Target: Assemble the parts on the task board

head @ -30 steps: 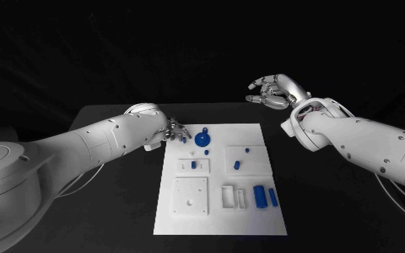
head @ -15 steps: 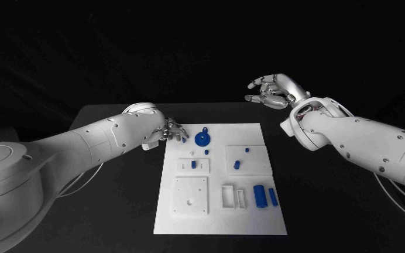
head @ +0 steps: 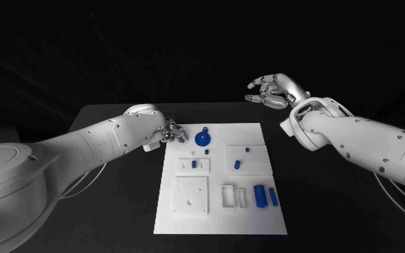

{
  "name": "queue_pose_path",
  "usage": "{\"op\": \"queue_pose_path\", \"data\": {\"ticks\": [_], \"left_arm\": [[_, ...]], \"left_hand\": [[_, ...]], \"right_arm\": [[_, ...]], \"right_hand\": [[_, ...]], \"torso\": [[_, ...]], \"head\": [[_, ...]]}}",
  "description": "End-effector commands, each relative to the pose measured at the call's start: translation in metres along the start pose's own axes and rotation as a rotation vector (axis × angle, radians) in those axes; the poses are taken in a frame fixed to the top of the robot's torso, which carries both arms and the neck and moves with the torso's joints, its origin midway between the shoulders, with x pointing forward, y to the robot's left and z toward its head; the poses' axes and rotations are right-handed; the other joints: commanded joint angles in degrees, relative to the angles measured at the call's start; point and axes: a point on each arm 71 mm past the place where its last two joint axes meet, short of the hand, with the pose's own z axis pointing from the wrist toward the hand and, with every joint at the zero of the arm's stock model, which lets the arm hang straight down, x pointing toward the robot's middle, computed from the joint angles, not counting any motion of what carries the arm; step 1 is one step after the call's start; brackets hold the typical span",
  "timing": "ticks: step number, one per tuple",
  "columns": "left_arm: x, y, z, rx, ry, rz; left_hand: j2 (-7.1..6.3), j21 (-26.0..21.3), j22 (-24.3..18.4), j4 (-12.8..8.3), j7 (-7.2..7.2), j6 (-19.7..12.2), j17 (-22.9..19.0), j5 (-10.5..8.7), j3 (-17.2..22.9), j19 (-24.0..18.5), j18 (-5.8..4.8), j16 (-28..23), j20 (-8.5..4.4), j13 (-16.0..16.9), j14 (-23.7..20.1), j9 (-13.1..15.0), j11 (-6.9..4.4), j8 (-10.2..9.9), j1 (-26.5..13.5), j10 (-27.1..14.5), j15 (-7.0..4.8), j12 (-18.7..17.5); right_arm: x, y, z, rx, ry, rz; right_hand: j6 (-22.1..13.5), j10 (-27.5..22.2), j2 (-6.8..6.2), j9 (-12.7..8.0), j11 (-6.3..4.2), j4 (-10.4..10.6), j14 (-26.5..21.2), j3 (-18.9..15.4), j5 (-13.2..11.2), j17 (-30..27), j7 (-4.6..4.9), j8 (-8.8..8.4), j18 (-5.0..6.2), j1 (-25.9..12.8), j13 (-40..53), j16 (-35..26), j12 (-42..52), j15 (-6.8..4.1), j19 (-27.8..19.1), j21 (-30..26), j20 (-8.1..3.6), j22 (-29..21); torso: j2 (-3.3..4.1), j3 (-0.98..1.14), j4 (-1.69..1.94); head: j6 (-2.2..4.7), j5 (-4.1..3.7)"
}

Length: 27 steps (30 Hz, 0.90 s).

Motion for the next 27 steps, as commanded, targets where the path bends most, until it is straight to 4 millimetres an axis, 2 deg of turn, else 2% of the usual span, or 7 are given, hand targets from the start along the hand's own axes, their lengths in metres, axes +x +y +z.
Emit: {"op": "queue_pose_path", "data": {"ticks": [1,4,5,6,7,14,27], "left_arm": [[0.003,-0.001,0.0,0.019,0.019,-0.017],[0.002,0.0,0.0,0.021,0.014,-0.02],[0.002,0.0,0.0,0.023,0.013,-0.02],[0.002,0.0,0.0,0.025,0.012,-0.021],[0.002,0.0,-0.001,0.027,0.009,-0.022],[0.003,0.002,-0.004,0.043,-0.002,-0.053],[0.014,0.011,-0.029,0.058,0.057,-0.145]], "left_hand": [[0.82,-0.1,0.1,-0.4,0.33,-0.1,-0.1,0.35,0.1,-0.4,-0.46,0.3,-6.02,0.0,-0.5,0.0,0.06,-0.2,0.2,-0.2,-0.14,0.3],[2.32,0.0,0.2,-1.4,0.34,0.0,-0.1,0.63,0.3,-0.4,-0.51,0.4,-6.03,0.0,-0.5,-0.1,0.07,-0.1,1.4,-0.2,-0.11,0.3],[2.87,0.0,0.2,-1.7,0.29,0.3,-0.2,-0.48,1.1,-0.3,-0.49,0.4,-6.06,0.0,-0.5,-0.1,0.02,0.1,2.5,-0.1,-0.15,0.3],[2.03,-0.1,0.1,-1.4,-0.03,0.6,-0.2,-3.76,3.6,-0.2,-0.39,0.4,-6.15,0.0,-0.4,0.0,0.03,0.3,4.6,-0.1,-0.14,0.3],[1.65,-0.1,0.0,-0.4,0.21,0.8,-0.2,-4.34,5.3,-0.1,-0.46,0.5,-6.11,-0.1,-0.4,0.0,-0.15,0.4,5.3,0.0,-0.24,0.3],[0.42,0.4,0.2,1.5,-0.26,2.5,-0.4,-4.35,11.5,0.6,-0.8,0.9,-6.07,-0.3,0.2,0.5,-0.5,2.5,9.3,0.9,-0.52,0.4],[-0.65,0.9,0.4,2.0,-1.11,4.6,-0.5,-4.37,12.6,1.3,-0.92,1.5,-6.16,-0.6,1.1,0.3,-1.25,4.9,8.9,2.1,-1.02,0.3]], "right_arm": [[0.001,0.001,0.0,-0.011,0.012,0.001],[0.001,0.001,0.0,-0.012,0.012,0.002],[0.001,0.001,0.0,-0.012,0.012,0.002],[0.001,0.001,0.0,-0.012,0.012,0.002],[0.001,0.001,0.0,-0.012,0.012,0.002],[0.001,0.001,0.0,-0.01,0.013,0.001],[-0.003,-0.003,-0.003,-0.001,0.015,-0.002]], "right_hand": [[-1.1,0.0,0.19,0.1,-0.07,0.3,0.2,0.0,0.2,-0.1,1.39,0.36,4.61,0.3,-0.1,0.1,0.2,0.26,0.2,-0.2,-0.22,0.8],[-1.1,0.0,0.19,0.1,-0.07,0.3,0.2,0.0,0.2,-0.1,1.38,0.37,4.61,0.3,-0.1,0.1,0.2,0.26,0.2,-0.2,-0.22,0.8],[-1.1,0.0,0.18,0.1,-0.07,0.3,0.2,0.0,0.2,-0.1,1.38,0.37,4.61,0.3,-0.1,0.1,0.2,0.26,0.2,-0.2,-0.22,0.8],[-1.1,0.0,0.18,0.1,-0.07,0.3,0.2,0.0,0.2,-0.1,1.38,0.37,4.61,0.3,-0.1,0.1,0.2,0.26,0.2,-0.2,-0.22,0.8],[-1.1,0.0,0.18,0.1,-0.07,0.3,0.2,0.0,0.2,-0.1,1.38,0.37,4.61,0.3,-0.1,0.1,0.2,0.25,0.2,-0.2,-0.22,0.8],[-1.1,0.0,0.19,0.1,-0.07,0.4,0.2,0.0,0.2,-0.1,1.38,0.38,4.61,0.3,-0.1,0.1,0.2,0.25,0.3,-0.2,-0.22,0.8],[-1.1,0.0,0.21,0.1,-0.07,0.4,0.2,0.0,0.2,-0.1,1.38,0.39,4.61,0.2,-0.1,0.1,0.3,0.25,0.3,-0.2,-0.22,0.8]], "torso": [[0.01,0.02,0.03],[0.0,0.03,0.04],[0.0,0.03,0.05],[0.0,0.02,0.05],[0.0,0.02,0.05],[-0.01,0.02,0.06],[-0.11,0.1,0.17]], "head": [[-0.05,0.01],[-0.07,-0.06],[-0.07,-0.04],[-0.09,-0.04],[-0.09,-0.04],[-0.11,-0.07],[-0.28,0.0]]}}
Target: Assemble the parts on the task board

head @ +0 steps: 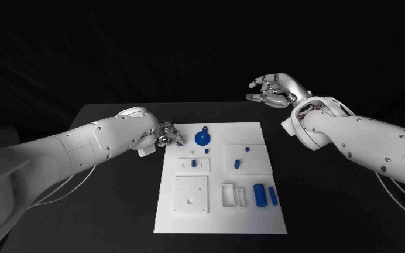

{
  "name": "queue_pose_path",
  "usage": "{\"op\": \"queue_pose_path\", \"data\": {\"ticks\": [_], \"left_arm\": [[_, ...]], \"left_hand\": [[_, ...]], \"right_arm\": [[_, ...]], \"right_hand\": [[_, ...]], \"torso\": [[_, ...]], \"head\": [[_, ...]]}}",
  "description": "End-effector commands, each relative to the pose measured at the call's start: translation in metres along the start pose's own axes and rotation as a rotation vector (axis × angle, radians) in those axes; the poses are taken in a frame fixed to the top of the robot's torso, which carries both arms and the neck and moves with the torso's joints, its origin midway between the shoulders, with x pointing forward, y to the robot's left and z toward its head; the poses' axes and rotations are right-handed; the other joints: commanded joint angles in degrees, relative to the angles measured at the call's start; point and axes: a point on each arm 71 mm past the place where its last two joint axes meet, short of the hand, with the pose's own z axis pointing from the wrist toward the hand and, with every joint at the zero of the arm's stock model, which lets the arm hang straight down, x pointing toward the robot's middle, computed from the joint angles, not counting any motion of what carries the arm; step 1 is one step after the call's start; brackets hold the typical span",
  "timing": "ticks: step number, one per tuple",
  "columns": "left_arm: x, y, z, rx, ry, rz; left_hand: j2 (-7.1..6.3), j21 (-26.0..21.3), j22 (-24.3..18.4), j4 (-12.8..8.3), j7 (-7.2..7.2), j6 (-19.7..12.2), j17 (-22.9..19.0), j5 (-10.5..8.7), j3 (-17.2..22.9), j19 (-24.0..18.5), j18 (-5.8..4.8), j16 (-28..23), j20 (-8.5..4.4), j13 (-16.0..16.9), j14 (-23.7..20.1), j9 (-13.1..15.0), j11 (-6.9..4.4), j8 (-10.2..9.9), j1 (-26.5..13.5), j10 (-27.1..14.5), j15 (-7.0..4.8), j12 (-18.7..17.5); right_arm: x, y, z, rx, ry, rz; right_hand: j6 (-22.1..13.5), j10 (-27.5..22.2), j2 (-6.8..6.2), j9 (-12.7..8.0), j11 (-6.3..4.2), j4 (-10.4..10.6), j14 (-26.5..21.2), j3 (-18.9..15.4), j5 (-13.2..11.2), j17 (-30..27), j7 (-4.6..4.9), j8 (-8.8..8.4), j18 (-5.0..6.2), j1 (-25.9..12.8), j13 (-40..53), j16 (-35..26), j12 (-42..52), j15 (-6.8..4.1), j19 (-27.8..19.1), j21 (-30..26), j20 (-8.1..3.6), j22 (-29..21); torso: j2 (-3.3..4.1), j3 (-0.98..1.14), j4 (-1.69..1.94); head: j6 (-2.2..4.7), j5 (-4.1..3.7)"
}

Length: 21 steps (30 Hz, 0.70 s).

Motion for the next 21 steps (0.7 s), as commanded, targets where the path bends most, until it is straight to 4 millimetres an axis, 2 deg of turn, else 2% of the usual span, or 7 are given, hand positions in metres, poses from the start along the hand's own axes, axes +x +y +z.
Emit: {"op": "queue_pose_path", "data": {"ticks": [1,5,11,17,21], "left_arm": [[0.006,0.0,-0.009,-0.003,0.014,-0.066],[0.012,0.003,-0.019,0.005,0.021,-0.079],[0.018,0.005,-0.029,0.016,0.019,-0.079],[0.028,0.007,-0.035,0.026,0.005,-0.058],[0.035,0.006,-0.037,0.034,-0.014,-0.023]], "left_hand": [[0.39,0.3,0.1,-0.2,0.1,0.9,0.0,0.18,0.8,0.3,0.41,0.3,-5.78,-0.1,1.0,0.2,-0.56,1.8,1.1,1.0,-1.07,0.0],[0.12,0.4,0.1,-0.1,-0.12,1.4,-0.1,0.19,0.9,0.5,0.47,0.5,-5.87,-0.1,1.3,0.0,-0.77,2.3,0.9,1.5,-1.23,0.0],[-0.3,0.7,0.2,0.2,-0.53,2.4,-0.1,0.24,1.1,1.0,0.58,0.8,-6.04,-0.3,2.0,-0.5,-1.16,3.3,0.6,2.5,-1.44,-0.1],[-0.53,1.0,0.2,0.2,-0.87,3.0,0.0,0.42,1.3,1.6,0.73,1.3,-6.23,-0.2,2.8,-1.0,-1.5,4.1,0.7,3.5,-1.68,0.1],[-0.6,1.2,0.3,0.2,-0.99,3.2,0.0,0.59,1.5,1.8,0.78,1.5,-6.3,-0.2,3.0,-1.2,-1.61,4.4,0.7,3.7,-1.76,0.2]], "right_arm": [[0.001,0.001,-0.001,-0.007,0.017,0.002],[-0.001,-0.001,-0.003,-0.002,0.017,0.001],[-0.002,-0.002,-0.003,-0.001,0.019,0.001],[-0.001,-0.001,-0.004,-0.002,0.022,0.003],[-0.001,-0.001,-0.004,-0.002,0.023,0.003]], "right_hand": [[-1.1,0.0,0.21,0.1,-0.07,0.4,0.2,0.0,0.2,-0.1,1.35,0.39,4.61,0.2,-0.1,0.1,0.3,0.25,0.3,-0.2,-0.23,0.8],[-1.1,0.0,0.2,0.1,-0.07,0.4,0.2,0.0,0.3,-0.1,1.35,0.39,4.61,0.3,-0.1,0.1,0.3,0.25,0.3,-0.2,-0.23,0.8],[-1.1,0.0,0.18,0.1,-0.07,0.4,0.2,0.0,0.3,-0.1,1.35,0.39,4.61,0.3,-0.1,0.1,0.3,0.25,0.3,-0.2,-0.24,0.8],[-1.2,0.0,0.17,0.1,-0.07,0.4,0.2,0.0,0.3,-0.1,1.35,0.38,4.61,0.3,-0.1,0.1,0.3,0.25,0.3,-0.2,-0.24,0.8],[-1.2,0.0,0.18,0.1,-0.06,0.4,0.2,0.0,0.3,-0.1,1.35,0.38,4.61,0.3,-0.1,0.1,0.3,0.26,0.3,-0.2,-0.24,0.8]], "torso": [[-0.04,0.09,0.05],[-0.03,0.0,0.08],[-0.09,0.07,0.23],[-0.03,-0.02,0.16],[0.0,-0.01,0.12]], "head": [[-0.12,0.14],[-0.15,0.18],[-0.32,0.28],[-0.44,0.46],[-0.49,0.59]]}}
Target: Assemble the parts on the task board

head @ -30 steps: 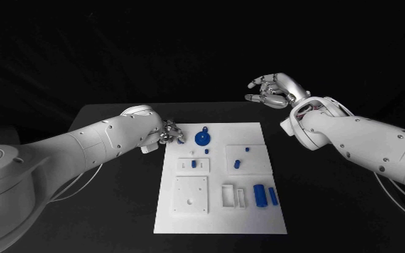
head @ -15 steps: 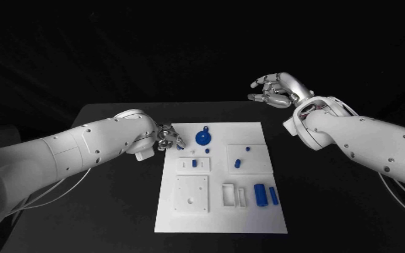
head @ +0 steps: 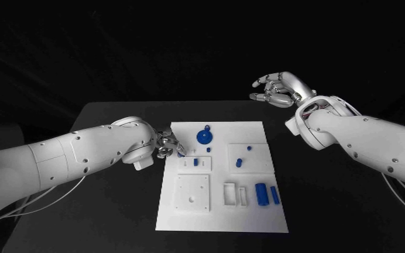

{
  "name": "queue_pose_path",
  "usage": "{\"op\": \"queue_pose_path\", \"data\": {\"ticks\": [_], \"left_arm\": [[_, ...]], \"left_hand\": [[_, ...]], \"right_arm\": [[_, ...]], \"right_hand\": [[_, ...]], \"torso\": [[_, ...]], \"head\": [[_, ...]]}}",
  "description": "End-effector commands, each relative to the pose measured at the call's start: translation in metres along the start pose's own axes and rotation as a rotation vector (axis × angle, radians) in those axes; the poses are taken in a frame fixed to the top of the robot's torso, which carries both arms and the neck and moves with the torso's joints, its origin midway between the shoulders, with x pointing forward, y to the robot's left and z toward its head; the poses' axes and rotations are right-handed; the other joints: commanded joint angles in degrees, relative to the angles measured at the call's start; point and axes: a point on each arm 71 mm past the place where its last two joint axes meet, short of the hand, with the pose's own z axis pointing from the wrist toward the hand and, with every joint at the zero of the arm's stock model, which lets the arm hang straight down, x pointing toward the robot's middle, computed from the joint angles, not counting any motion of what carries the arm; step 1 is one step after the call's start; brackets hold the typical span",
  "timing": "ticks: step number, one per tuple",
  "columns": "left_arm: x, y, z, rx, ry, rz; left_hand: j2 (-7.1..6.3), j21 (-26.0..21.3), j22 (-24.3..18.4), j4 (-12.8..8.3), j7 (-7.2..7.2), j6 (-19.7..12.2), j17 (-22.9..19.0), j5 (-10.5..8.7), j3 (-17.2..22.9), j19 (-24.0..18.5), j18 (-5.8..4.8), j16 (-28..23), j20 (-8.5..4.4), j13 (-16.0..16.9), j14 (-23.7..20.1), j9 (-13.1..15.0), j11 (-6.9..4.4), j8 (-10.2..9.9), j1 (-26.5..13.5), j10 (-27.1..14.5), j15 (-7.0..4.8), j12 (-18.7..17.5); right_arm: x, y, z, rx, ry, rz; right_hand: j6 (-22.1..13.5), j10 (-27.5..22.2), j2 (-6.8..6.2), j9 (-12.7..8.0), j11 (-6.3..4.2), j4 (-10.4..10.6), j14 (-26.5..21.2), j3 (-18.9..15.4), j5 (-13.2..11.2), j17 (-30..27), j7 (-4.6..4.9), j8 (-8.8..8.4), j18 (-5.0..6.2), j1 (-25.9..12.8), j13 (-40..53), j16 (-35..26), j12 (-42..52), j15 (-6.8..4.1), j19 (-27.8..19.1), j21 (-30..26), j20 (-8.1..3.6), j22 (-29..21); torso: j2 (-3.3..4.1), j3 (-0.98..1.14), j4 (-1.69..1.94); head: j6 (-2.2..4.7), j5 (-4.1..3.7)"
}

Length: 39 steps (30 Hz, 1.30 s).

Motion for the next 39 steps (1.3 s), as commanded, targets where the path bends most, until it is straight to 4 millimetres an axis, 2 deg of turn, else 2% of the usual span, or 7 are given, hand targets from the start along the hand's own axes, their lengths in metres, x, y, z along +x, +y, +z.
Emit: {"op": "queue_pose_path", "data": {"ticks": [1,15,39], "left_arm": [[0.0,-0.003,-0.002,0.006,-0.06,0.019],[0.024,-0.004,-0.001,0.006,-0.067,0.107],[0.032,-0.006,0.004,0.011,-0.07,0.169]], "left_hand": [[-0.34,0.3,0.1,-0.5,-0.57,1.8,0.0,0.22,0.8,0.4,0.79,0.4,-5.69,0.0,2.0,0.0,-1.79,4.4,0.4,2.2,-1.79,0.2],[-0.67,0.7,0.2,-0.2,-0.9,2.5,0.1,0.97,1.1,0.9,0.89,0.8,-5.82,0.1,2.5,-0.5,-2.1,5.7,0.1,2.6,-1.88,0.5],[-0.71,0.9,0.2,0.0,-1.24,3.0,0.2,1.45,1.2,1.1,0.97,1.1,-5.89,0.2,2.7,-0.7,-2.42,7.1,-0.4,2.7,-1.97,0.9]], "right_arm": [[0.001,0.001,0.0,-0.005,0.016,0.002],[0.002,0.001,0.0,-0.005,0.018,0.002],[0.002,0.002,0.0,-0.007,0.02,0.003]], "right_hand": [[-1.1,0.0,0.18,0.1,-0.06,0.4,0.2,0.0,0.3,-0.1,1.44,0.38,4.61,0.3,-0.1,0.1,0.3,0.26,0.3,-0.2,-0.25,0.8],[-1.1,0.0,0.17,0.1,-0.06,0.4,0.2,0.0,0.4,-0.1,1.44,0.39,4.61,0.3,-0.1,0.1,0.3,0.26,0.3,-0.2,-0.25,0.8],[-1.1,0.0,0.2,0.1,-0.06,0.5,0.2,0.0,0.4,-0.1,1.44,0.41,4.61,0.3,-0.1,0.1,0.3,0.26,0.3,-0.2,-0.26,0.8]], "torso": [[0.04,-0.02,-0.03],[0.09,-0.02,-0.12],[0.08,0.03,-0.13]], "head": [[-0.08,0.06],[-0.36,0.21],[-0.6,0.17]]}}
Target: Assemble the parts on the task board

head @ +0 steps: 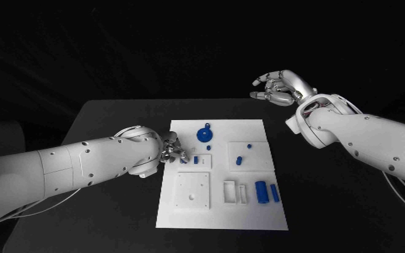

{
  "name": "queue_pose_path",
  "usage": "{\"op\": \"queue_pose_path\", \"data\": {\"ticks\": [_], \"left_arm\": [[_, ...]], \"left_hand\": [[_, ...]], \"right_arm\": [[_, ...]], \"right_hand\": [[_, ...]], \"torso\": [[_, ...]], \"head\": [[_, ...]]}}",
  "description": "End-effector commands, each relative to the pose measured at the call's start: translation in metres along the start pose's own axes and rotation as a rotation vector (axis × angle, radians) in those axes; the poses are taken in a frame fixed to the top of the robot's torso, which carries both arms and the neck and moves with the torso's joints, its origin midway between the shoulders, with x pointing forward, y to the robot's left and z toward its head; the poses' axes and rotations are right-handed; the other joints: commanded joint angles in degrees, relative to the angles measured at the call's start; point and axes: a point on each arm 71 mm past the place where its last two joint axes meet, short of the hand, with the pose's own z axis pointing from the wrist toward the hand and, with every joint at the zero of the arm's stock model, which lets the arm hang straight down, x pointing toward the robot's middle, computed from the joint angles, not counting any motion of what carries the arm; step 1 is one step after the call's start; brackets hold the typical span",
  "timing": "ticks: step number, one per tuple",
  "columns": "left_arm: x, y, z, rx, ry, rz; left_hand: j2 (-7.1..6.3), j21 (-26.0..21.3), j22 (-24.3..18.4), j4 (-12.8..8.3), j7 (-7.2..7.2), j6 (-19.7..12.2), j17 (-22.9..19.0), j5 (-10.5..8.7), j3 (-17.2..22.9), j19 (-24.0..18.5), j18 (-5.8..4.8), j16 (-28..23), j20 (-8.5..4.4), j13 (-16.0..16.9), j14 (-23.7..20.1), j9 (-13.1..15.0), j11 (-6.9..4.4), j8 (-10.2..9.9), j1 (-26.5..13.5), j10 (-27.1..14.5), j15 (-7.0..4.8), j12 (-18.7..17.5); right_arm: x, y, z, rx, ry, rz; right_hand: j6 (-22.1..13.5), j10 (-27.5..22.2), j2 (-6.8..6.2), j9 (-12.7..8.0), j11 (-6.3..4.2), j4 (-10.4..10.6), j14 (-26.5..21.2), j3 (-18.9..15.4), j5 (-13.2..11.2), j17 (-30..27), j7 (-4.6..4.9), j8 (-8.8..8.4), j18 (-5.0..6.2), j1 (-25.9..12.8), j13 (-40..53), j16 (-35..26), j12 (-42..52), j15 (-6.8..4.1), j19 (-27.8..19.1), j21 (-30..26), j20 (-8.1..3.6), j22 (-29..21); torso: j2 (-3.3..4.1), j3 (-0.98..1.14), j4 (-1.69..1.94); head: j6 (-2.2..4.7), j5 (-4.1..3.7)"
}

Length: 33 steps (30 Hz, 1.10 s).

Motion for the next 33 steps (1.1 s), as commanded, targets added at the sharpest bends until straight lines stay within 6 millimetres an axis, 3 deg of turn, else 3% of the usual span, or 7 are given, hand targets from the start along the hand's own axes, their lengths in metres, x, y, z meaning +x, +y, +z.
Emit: {"op": "queue_pose_path", "data": {"ticks": [1,29,33], "left_arm": [[0.0023,-0.0004,0.0008,0.001,0.002,0.027],[0.0057,0.0039,0.0016,-0.025,0.046,0.073],[0.006,0.0021,0.0025,-0.021,0.04,0.071]], "left_hand": [[0.3,0.2,0.1,-0.3,-1.36,1.8,0.1,0.28,0.6,0.2,0.95,0.3,-5.59,0.1,1.6,0.1,-1.99,6.7,0.2,2.0,-2.06,0.4],[0.34,0.2,0.1,-0.3,-1.38,1.6,0.1,0.05,0.7,0.1,0.95,0.4,-5.57,0.1,1.5,-0.1,-2.02,7.1,0.0,2.0,-2.03,0.5],[0.24,0.3,0.2,-0.1,-1.33,1.3,0.0,-0.83,0.6,0.1,0.96,0.4,-5.56,0.1,1.4,-0.3,-1.95,7.5,-0.3,1.9,-2.02,0.5]], "right_arm": [[0.0015,0.0011,-0.0001,-0.007,0.014,0.001],[0.0027,-0.0004,-0.0012,-0.004,0.017,0.002],[0.0029,-0.0001,-0.0011,-0.005,0.018,0.002]], "right_hand": [[-1.0,0.0,0.2,0.1,-0.06,0.5,0.2,0.0,0.2,-0.1,1.53,0.21,4.61,0.3,-0.1,0.1,0.3,0.26,0.1,-0.2,-0.23,0.8],[-1.0,0.0,0.23,0.1,-0.06,0.5,0.2,-0.1,0.3,-0.1,1.52,0.24,4.61,0.3,-0.1,0.1,0.3,0.26,0.1,-0.2,-0.24,0.8],[-1.0,0.0,0.23,0.1,-0.06,0.5,0.2,-0.1,0.3,-0.1,1.52,0.24,4.61,0.3,-0.1,0.1,0.3,0.26,0.1,-0.2,-0.24,0.8]], "torso": [[-0.01,0.04,0.02],[-0.01,0.02,0.04],[-0.03,0.03,0.02]], "head": [[-0.08,-0.02],[-0.15,-0.09],[-0.07,-0.06]]}}
